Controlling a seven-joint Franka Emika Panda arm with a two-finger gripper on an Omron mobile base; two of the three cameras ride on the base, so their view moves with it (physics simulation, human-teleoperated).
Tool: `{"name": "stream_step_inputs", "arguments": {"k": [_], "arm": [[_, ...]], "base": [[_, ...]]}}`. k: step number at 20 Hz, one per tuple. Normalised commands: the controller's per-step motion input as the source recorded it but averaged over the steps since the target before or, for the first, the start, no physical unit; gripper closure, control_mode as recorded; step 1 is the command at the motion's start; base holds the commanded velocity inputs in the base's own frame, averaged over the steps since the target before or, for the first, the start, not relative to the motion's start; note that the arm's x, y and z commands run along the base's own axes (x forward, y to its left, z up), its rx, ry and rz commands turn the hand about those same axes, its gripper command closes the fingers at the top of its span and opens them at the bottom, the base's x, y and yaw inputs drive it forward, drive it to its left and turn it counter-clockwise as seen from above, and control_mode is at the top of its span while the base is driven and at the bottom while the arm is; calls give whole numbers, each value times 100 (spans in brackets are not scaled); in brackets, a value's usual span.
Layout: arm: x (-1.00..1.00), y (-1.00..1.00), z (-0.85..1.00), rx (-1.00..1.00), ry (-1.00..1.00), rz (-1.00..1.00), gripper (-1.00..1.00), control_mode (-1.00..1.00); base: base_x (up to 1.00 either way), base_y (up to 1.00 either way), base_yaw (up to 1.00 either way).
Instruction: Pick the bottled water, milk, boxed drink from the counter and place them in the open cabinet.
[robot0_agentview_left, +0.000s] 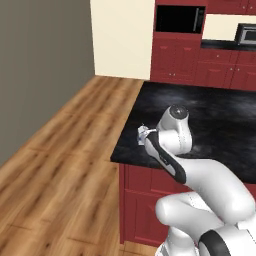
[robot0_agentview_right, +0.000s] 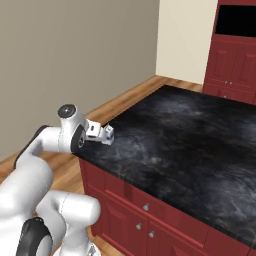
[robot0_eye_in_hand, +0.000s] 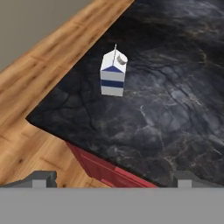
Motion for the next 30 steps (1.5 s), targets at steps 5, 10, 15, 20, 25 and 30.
{"name": "stream_step_inputs", "arguments": {"k": [5,10,15,20,25,30], "arm": [[29,0,-20,0,1,0,-100,-100],[36,0,-20,0,0,0,-100,-100],[30,0,-15,0,1,-1,-100,-100],[20,7,-17,0,3,-1,-100,-100],[17,4,-16,0,5,-1,-100,-100],[24,0,-15,0,1,0,-100,-100]], "base": [[0,0,0],[0,0,0],[0,0,0],[0,0,0],[0,0,0],[0,0,0]]}}
